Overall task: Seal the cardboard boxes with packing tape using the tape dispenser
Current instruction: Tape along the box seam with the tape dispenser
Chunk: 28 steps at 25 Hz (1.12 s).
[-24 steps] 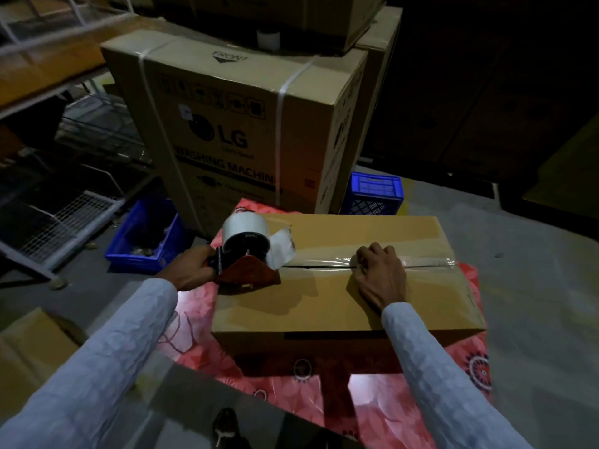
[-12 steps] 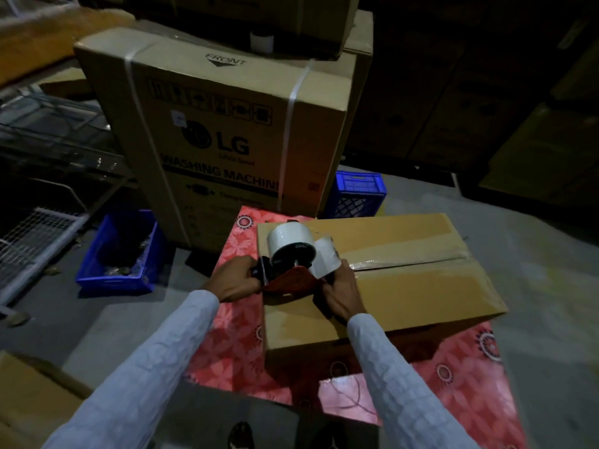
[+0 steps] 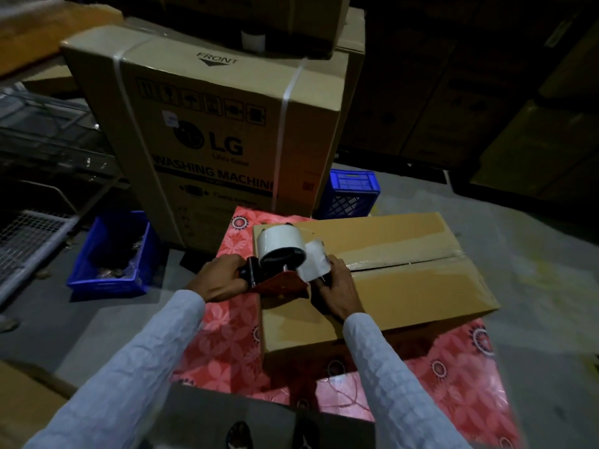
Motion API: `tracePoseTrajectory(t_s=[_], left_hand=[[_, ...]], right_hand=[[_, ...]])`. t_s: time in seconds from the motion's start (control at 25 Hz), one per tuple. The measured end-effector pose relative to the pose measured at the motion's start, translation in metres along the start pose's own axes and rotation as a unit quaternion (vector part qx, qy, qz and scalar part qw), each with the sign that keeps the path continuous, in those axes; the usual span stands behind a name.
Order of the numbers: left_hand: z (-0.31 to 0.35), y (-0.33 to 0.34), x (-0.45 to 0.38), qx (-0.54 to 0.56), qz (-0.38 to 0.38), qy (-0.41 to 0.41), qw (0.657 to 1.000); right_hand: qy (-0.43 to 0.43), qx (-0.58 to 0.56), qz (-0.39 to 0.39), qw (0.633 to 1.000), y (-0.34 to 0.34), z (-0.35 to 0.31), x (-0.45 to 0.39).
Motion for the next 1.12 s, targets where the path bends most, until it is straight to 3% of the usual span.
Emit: tracePoseTrajectory(t_s=[0.12, 0.32, 0.6, 0.92, 1.12], left_hand=[[-0.021, -0.011, 0.009, -0.006, 0.010, -0.029, 0.999], [-0.038, -0.030, 0.030, -0.013, 0.045, -0.053, 0.997], [-0.061, -0.039, 0.051, -0.016, 0.025, -0.101, 0.994], [-0.078, -0.021, 0.046, 0.028, 0.001, -0.119, 0.993], [-0.097, -0.002, 0.043, 0.061, 0.016, -0.131, 0.989]], right_hand=[[-0.047, 0.057, -0.006, 0.997, 0.000, -0.003, -0.001], [-0.054, 0.038, -0.003, 0.998, 0.000, -0.005, -0.001], [-0.081, 0.040, 0.000, 0.996, -0.002, -0.003, 0.000], [-0.113, 0.137, 0.002, 0.984, 0.026, -0.047, -0.005], [-0.047, 0.158, 0.037, 0.986, 0.061, -0.082, 0.009]])
Point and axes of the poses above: each hand's wrist, its own x-axis away from the middle knuckle, its own y-axis out of the palm, z = x × y, the point moved 6 cm from there along -x, towards the middle knuckle, and after that the axes turned 5 degrees about -y, right-handed, at the moved point
